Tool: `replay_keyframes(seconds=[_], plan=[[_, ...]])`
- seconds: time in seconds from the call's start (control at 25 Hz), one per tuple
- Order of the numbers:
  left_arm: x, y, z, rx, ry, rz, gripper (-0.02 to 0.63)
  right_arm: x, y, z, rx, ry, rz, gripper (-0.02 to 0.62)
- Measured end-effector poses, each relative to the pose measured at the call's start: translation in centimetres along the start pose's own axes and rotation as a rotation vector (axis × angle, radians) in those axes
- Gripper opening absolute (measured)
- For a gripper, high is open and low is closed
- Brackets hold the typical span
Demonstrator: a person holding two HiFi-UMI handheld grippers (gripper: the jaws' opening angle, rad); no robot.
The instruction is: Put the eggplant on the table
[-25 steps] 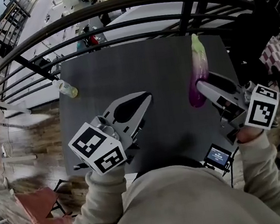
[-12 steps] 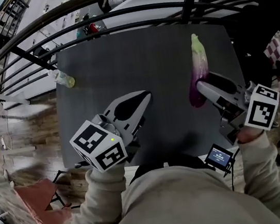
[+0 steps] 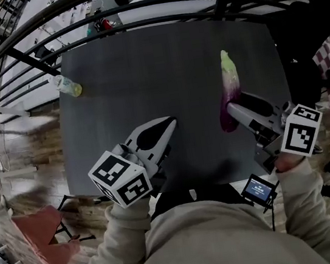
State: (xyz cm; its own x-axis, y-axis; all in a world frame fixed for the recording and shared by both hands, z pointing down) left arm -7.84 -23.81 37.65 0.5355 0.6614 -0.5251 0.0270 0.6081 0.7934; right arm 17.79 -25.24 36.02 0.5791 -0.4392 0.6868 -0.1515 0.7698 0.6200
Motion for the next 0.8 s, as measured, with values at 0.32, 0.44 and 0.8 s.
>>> replay_keyframes(seconds=[0.32, 0.44, 0.8], plan=[[-1.6, 3.4, 0.4, -0.015, -0.013, -0.057, -0.002, 2.7, 3.2, 2.5, -0.105, 0.034, 0.022, 0.210], [-1.9, 4.5, 0.4, -0.016, -0.016, -0.083, -0.001, 3.4, 4.4, 3.0, -0.132, 0.035, 0.038, 0.210], [-3.0, 7.3, 0.6, -0.040, -0.026, -0.135, 0.000, 7.1, 7.8, 3.9, -0.220, 0.084, 0.093, 0.210]])
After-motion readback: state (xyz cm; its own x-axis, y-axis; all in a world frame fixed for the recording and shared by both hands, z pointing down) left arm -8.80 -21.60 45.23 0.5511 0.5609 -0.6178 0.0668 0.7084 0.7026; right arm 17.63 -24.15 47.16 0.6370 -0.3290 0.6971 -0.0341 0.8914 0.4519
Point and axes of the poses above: the fingertips, and each gripper's own axes: z forward along the fingers, x to its right, y out of its underside, the point moved 8 cm from there along -z, backward along the fingers, and after that the axes turned 7 degrees about -x, right-handed, at the moved point
